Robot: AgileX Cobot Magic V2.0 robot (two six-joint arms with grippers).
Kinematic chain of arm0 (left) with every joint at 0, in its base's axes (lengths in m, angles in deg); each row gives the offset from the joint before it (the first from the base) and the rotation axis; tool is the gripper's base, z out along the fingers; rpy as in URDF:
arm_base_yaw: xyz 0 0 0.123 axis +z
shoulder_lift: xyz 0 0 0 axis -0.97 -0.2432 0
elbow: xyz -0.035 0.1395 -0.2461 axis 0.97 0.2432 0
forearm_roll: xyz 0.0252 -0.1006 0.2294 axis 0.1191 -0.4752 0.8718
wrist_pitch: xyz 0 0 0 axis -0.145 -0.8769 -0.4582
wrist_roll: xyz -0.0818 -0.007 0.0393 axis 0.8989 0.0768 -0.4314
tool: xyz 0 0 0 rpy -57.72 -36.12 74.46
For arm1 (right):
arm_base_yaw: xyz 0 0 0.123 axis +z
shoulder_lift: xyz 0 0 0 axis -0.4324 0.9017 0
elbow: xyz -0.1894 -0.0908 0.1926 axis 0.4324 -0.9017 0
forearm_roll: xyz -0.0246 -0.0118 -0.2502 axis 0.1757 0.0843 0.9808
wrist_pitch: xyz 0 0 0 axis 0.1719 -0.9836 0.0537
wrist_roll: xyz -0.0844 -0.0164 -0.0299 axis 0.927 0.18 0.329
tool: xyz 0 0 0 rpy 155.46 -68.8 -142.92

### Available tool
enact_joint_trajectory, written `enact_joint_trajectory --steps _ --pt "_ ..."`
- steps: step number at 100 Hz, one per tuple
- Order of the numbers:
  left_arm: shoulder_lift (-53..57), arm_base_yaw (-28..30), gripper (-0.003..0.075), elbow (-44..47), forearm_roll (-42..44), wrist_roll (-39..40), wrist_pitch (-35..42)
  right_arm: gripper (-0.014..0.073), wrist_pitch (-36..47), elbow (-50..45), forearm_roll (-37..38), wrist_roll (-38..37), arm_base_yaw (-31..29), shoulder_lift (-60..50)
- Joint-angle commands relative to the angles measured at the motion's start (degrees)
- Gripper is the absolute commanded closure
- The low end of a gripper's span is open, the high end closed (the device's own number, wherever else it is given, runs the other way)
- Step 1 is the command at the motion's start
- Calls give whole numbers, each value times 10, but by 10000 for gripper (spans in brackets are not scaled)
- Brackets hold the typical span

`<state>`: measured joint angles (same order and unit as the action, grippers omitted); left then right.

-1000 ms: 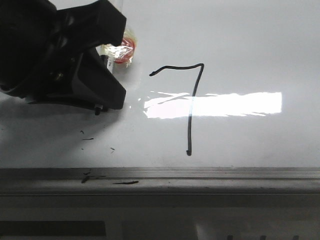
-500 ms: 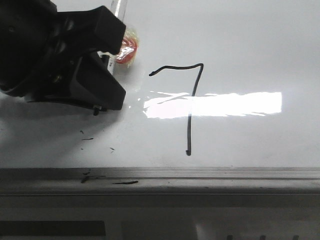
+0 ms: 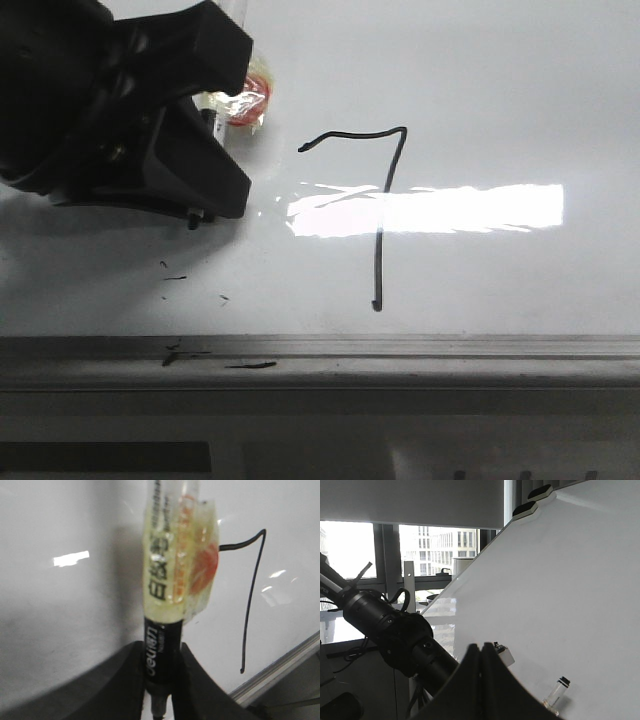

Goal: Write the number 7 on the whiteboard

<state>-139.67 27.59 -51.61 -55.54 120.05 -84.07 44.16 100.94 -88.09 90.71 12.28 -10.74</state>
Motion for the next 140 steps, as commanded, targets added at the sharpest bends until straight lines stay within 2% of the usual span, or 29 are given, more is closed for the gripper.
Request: enact_joint_trajectory --steps 1,14,21,48,53,71,77,96,120,130,140 --pt "-10 11 643 -5 16 7 -41 657 -16 14 -27 2 -1 3" --pt "-10 11 498 -5 16 7 -41 657 -18 14 -27 2 -1 3" --pt "-10 11 452 -5 16 7 -41 657 -21 14 -27 2 -1 3" --pt "-10 11 420 -5 16 7 -40 657 -22 14 -27 2 -1 3" --pt "-10 11 374 -5 16 7 -34 657 -23 14 -27 2 -1 3" --pt "9 5 119 -5 -25 7 3 657 -47 14 -27 2 -1 3" --pt "27 0 95 -5 -25 7 -5 657 -57 14 -27 2 -1 3" --pt "119 -21 101 -5 -24 7 -23 657 -92 14 -27 2 -1 3" --pt "311 -59 118 -5 14 1 -33 657 -103 19 -27 2 -1 -7" --pt "385 -65 230 -5 28 1 -72 657 -96 19 -26 2 -1 -24" --pt "458 -65 436 -5 29 1 -150 657 -82 18 -19 -11 -1 -53"
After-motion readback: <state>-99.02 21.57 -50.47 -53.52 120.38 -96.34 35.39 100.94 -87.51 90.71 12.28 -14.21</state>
